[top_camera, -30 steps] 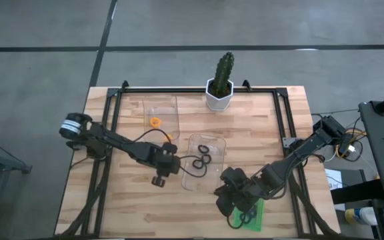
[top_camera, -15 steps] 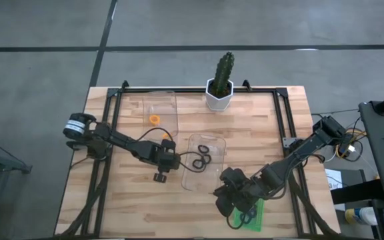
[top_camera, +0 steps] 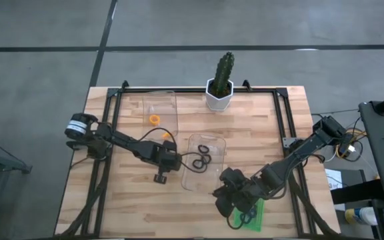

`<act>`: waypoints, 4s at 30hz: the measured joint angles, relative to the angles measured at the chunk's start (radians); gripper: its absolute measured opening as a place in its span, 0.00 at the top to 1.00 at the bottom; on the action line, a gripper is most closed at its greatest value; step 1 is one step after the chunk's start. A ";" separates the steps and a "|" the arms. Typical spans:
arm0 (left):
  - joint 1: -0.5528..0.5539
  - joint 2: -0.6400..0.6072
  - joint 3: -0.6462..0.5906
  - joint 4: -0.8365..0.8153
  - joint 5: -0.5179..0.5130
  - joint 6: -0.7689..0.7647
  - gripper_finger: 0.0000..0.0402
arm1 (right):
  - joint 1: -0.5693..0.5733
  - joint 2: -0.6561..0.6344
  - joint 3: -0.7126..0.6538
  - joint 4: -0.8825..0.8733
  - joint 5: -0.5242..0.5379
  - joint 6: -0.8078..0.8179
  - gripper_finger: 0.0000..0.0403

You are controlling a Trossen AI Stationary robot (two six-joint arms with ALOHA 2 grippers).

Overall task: Sort spring keychains
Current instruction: Put the yellow spring keychain into the top transparent bin, then return to Home Position

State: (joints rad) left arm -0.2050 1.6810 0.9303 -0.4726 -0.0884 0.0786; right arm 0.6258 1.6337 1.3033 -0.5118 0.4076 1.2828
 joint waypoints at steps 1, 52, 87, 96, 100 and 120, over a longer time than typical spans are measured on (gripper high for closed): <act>0.000 0.000 0.005 -0.001 0.002 -0.002 0.96 | 0.000 0.000 0.000 0.000 0.000 -0.001 0.87; 0.608 -0.666 0.072 -0.158 0.256 -0.307 0.70 | -0.210 -0.097 0.001 0.055 0.018 -0.387 0.87; 0.496 -1.297 -0.589 0.547 0.405 -0.499 0.70 | -0.333 -0.776 -0.734 0.371 -0.014 -0.812 0.87; 0.494 -1.308 -0.707 0.613 0.568 -0.479 0.70 | -0.332 -0.919 -0.945 0.413 -0.017 -0.802 0.87; 0.494 -1.315 -0.750 0.765 0.574 -0.446 0.70 | -0.332 -0.995 -1.046 0.587 -0.039 -0.907 0.87; 0.494 -1.359 -0.921 0.977 0.644 -0.358 0.70 | -0.332 -1.356 -1.286 0.783 -0.041 -1.049 0.87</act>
State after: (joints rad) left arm 0.2890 0.3216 0.0090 0.5047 0.5552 -0.2791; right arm 0.2935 0.2777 0.0169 0.2714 0.3664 0.2336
